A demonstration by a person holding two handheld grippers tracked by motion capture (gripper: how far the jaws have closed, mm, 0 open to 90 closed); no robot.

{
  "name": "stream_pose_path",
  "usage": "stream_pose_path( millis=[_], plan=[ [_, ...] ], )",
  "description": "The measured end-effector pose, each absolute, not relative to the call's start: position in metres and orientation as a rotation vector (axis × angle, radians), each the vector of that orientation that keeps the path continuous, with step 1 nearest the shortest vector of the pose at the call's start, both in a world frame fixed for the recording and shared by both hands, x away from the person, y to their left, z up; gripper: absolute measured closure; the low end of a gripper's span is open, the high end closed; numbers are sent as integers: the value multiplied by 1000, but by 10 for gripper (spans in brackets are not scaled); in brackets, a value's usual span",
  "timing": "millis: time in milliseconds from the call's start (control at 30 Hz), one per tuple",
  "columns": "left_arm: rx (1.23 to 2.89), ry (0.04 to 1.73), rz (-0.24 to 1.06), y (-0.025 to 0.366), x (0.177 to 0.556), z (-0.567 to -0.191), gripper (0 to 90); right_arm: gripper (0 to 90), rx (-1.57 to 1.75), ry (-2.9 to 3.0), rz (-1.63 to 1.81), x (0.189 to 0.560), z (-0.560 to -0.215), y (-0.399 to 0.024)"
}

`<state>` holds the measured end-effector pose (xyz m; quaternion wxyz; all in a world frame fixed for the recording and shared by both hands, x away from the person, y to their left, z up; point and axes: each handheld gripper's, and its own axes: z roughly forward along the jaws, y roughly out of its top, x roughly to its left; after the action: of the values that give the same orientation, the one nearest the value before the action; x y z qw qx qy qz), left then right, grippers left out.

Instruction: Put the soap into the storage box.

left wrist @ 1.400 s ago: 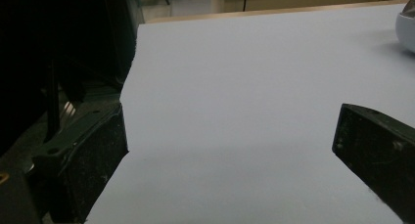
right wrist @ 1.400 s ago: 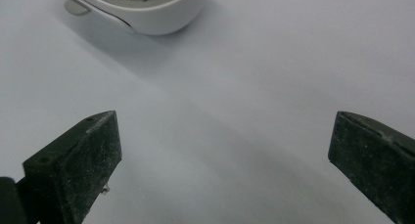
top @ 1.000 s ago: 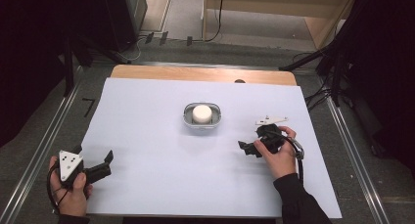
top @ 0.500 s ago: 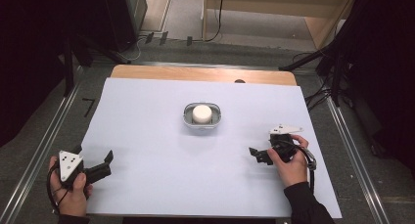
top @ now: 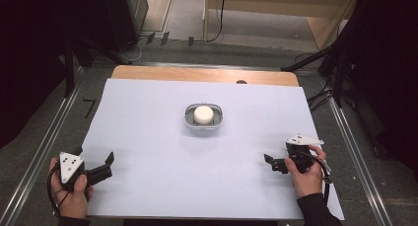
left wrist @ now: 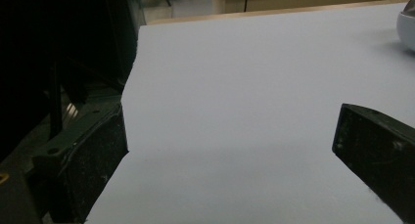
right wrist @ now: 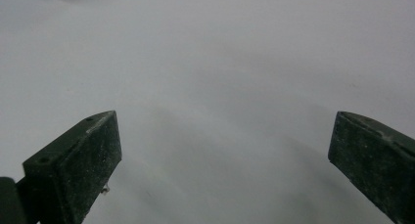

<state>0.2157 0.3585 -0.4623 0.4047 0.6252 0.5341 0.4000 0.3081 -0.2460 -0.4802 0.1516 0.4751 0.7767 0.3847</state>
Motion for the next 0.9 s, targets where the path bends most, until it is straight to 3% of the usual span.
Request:
stream_pose_path(
  millis=[900],
  plan=[
    [1575,1345,1007,360,215,-462,2,0,1457,2079,1140,266,-487,-326]
  ],
)
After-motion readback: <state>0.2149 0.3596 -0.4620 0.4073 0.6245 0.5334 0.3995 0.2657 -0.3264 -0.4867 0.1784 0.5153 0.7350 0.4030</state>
